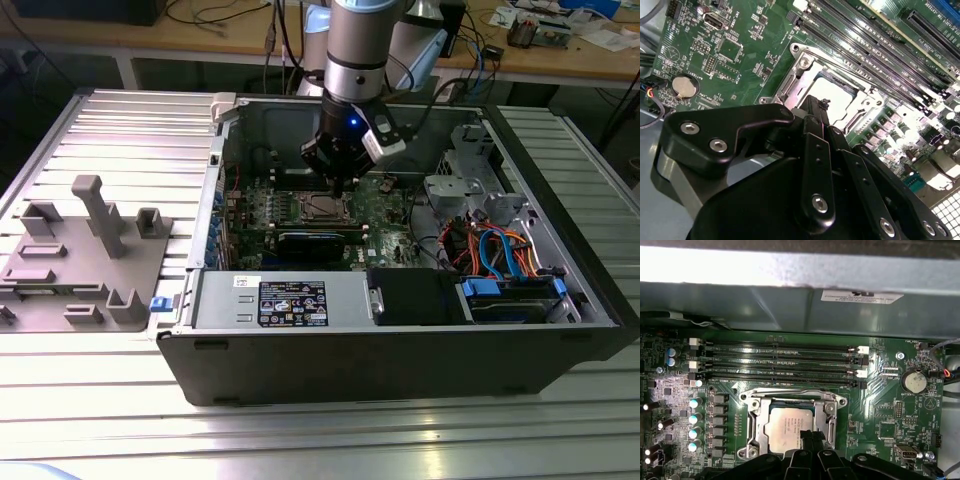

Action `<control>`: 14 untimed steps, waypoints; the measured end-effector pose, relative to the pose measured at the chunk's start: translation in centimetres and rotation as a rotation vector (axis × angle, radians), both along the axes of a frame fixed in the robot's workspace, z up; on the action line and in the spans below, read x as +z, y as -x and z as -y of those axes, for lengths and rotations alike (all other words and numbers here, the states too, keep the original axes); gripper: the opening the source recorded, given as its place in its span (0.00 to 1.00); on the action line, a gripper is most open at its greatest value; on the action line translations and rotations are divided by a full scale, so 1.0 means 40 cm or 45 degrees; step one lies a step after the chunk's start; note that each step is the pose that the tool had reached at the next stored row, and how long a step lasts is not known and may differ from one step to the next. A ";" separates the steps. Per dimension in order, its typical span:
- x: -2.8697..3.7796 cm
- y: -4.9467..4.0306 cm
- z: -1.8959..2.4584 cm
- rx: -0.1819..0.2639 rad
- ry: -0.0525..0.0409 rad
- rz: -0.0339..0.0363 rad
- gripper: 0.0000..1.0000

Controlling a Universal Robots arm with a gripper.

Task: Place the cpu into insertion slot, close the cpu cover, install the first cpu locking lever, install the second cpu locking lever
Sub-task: 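Install the second cpu locking lever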

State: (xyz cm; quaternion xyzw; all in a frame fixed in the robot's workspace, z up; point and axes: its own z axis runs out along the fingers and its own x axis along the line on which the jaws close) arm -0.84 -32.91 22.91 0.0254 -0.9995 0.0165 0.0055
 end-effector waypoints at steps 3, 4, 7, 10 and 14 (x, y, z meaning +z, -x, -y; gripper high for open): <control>0.000 0.000 0.006 0.000 0.000 -0.0001 0.11; 0.000 0.000 0.010 0.000 0.000 0.0000 0.11; 0.000 0.000 0.022 0.000 0.000 0.0001 0.11; 0.000 0.000 0.047 0.000 0.000 0.0000 0.11; 0.000 0.000 0.077 0.000 -0.001 0.0000 0.11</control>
